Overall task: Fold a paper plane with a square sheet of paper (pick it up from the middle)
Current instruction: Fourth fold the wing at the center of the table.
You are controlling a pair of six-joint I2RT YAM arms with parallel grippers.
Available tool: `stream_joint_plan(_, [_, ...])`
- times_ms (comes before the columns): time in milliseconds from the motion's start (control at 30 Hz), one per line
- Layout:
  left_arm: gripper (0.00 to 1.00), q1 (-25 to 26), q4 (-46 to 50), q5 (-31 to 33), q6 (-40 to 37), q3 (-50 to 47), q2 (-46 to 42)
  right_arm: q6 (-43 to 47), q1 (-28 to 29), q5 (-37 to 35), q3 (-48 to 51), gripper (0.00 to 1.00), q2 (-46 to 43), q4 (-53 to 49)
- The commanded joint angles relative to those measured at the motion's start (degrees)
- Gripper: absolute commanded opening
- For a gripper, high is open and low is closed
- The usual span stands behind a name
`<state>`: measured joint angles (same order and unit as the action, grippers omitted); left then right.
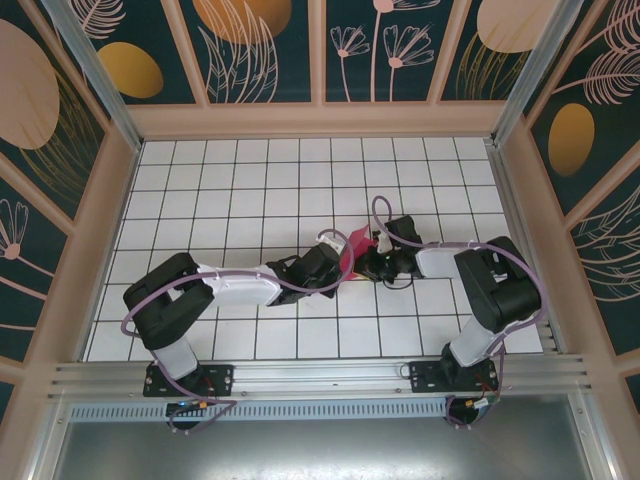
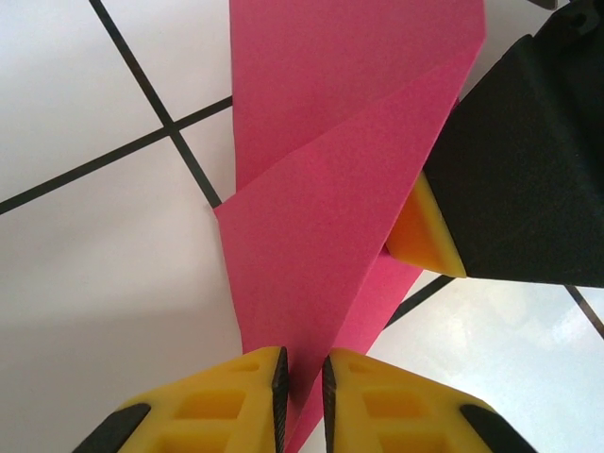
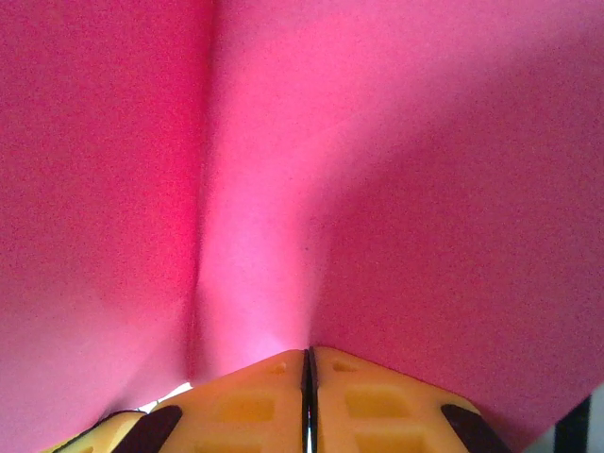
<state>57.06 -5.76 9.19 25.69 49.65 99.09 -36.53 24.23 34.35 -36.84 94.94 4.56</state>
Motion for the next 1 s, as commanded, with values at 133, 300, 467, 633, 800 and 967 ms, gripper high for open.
stream_joint_plan(133, [0.18,0.09,1.26,-0.57,-1.00,0.89,0.58,-0.21,0.40,-0.60,0.54,0.11,0.98,0.91])
stream_joint_plan(300, [0.13,0.03,1.26,-0.84,-1.00,0.94,0.62,-0.03,0.43,-0.51,0.51,0.11,1.02,0.98])
stream_joint_plan(467, [0.11,0.07,0.75,-1.72,-1.00,0.81,0.97,-0.03,0.38,-0.33,0.45,0.11,0.93,0.97])
stream_joint_plan(633, [0.12,0.05,0.59,-2.25,-1.00,0.80,1.02,0.06,0.42,-0.29,0.45,0.11,0.71,0.91])
stream_joint_plan(800, [0.14,0.01,0.50,-3.17,-1.08,0.89,1.19,0.14,0.34,-0.33,0.32,0.11,0.75,0.97])
stream_joint_plan(967, [0.19,0.03,-0.08,-4.10,-0.91,0.89,0.67,0.06,0.38,-0.31,0.45,0.11,0.77,0.91])
